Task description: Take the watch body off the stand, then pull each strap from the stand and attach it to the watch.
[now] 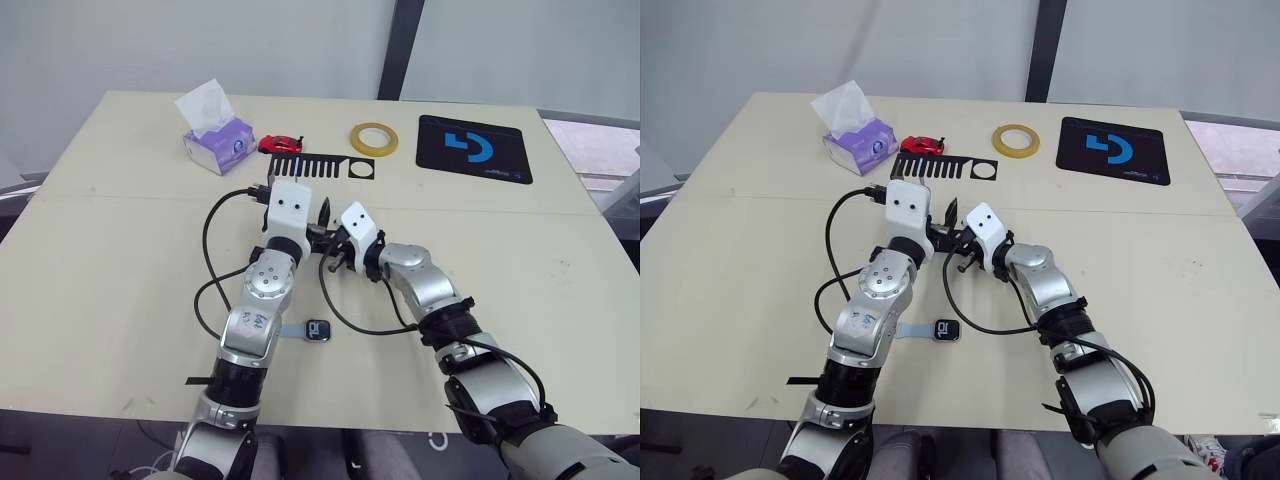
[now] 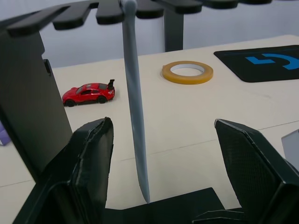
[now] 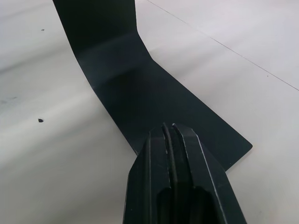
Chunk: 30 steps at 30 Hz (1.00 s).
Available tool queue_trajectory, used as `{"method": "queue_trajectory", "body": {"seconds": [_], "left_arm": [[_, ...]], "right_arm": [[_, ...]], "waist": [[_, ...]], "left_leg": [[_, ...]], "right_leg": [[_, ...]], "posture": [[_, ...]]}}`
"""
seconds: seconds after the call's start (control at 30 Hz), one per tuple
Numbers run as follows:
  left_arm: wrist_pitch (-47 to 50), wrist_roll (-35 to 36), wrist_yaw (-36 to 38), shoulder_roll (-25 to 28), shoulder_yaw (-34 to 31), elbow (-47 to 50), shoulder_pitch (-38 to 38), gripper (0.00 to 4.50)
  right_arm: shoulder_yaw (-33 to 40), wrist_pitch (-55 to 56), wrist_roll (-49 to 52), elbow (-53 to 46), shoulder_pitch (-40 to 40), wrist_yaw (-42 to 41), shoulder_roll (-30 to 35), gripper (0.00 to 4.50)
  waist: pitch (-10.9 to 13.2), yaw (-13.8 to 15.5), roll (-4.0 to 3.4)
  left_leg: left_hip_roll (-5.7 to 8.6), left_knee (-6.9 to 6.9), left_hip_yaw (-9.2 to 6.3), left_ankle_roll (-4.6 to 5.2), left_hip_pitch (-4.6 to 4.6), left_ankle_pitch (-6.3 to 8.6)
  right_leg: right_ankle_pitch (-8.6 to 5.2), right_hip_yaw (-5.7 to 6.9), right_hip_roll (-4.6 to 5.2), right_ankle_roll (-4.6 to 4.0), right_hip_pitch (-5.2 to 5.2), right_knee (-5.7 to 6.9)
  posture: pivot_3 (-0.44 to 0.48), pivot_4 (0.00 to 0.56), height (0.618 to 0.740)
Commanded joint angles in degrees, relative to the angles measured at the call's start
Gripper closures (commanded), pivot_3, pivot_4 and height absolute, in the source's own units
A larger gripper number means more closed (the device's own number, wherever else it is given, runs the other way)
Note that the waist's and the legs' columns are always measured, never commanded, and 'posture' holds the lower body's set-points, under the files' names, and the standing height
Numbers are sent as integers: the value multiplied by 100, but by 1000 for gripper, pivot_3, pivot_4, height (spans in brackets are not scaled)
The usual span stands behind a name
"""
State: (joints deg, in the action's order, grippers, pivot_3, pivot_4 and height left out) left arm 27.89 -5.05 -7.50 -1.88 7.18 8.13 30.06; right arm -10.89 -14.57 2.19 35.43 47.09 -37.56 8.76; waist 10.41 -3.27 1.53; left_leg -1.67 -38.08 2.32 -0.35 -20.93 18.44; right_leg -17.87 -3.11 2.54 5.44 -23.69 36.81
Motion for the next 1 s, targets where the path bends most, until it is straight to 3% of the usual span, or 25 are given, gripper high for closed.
{"method": "queue_trajectory", "body": {"seconds": [0.03,0.2,1.0], "left_arm": [[-153,-94,-55,-37,-75,82,130,2059],[-141,-130,-51,-37,-90,79,132,4463],[-201,-65,320,-49,10,918,-485,4463]], "right_arm": [[-85,-269,-163,233,-183,44,41,4500],[-84,-269,-162,215,-203,45,43,4500],[-112,-319,-157,152,-263,32,38,4500]], "waist": [[0,2,0],[0,5,0],[0,9,0]], "left_leg": [[0,0,0,0,0,0],[0,0,0,0,-1,0],[-1,4,0,1,-3,1]], "right_leg": [[0,0,0,0,0,0],[0,1,0,0,0,-1],[0,1,2,0,0,-10]], "posture": [[0,150,738],[0,150,738],[0,150,738]]}}
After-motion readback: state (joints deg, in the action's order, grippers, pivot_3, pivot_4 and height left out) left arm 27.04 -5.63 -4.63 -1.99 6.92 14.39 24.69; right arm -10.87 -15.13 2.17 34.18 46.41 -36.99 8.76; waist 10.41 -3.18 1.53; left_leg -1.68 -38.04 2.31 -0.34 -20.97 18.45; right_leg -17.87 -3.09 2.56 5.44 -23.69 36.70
